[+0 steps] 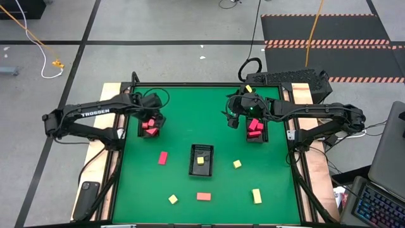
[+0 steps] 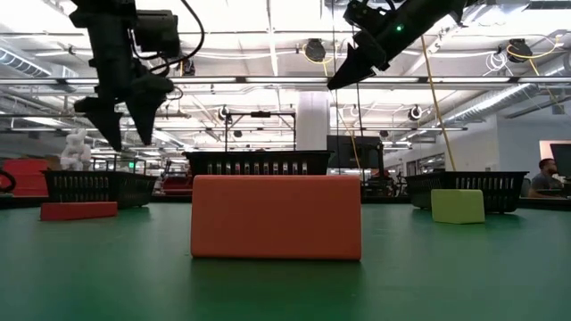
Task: Sort & place blocks by color
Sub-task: Put the red block into the top right black basket
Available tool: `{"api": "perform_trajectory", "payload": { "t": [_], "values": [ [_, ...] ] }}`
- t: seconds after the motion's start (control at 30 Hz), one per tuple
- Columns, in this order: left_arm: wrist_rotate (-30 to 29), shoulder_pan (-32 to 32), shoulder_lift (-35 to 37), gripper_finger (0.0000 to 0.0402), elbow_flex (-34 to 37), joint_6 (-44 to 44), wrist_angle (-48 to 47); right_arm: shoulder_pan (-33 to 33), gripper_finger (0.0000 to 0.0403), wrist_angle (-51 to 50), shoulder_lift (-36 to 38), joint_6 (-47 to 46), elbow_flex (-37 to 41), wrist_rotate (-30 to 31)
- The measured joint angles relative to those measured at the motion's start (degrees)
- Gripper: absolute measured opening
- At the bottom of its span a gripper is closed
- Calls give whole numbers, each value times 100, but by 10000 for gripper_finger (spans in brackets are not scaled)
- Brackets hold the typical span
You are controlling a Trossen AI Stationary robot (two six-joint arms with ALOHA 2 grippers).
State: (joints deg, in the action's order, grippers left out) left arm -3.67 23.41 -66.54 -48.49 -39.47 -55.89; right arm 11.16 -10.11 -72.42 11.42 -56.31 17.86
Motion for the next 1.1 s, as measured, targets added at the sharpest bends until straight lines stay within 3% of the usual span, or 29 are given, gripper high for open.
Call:
{"api": "perform_trajectory", "payload": {
  "t": [0.3, 0.5, 0.73, 1.1],
  "values": [
    [789, -932, -3, 304, 0, -860, 115, 72, 341, 24, 0, 4, 0, 5],
    [570, -2096, -144, 272, 0, -1971, 338, 87, 341, -40, 0, -118, 0, 3],
    [369, -3225, -923, 252, -2, -3161, 614, 72, 341, -274, 0, -240, -2, 3],
    [476, -3698, -1971, 250, -3, -3628, 1267, 72, 341, -343, 0, -315, -2, -11]
  ]
}}
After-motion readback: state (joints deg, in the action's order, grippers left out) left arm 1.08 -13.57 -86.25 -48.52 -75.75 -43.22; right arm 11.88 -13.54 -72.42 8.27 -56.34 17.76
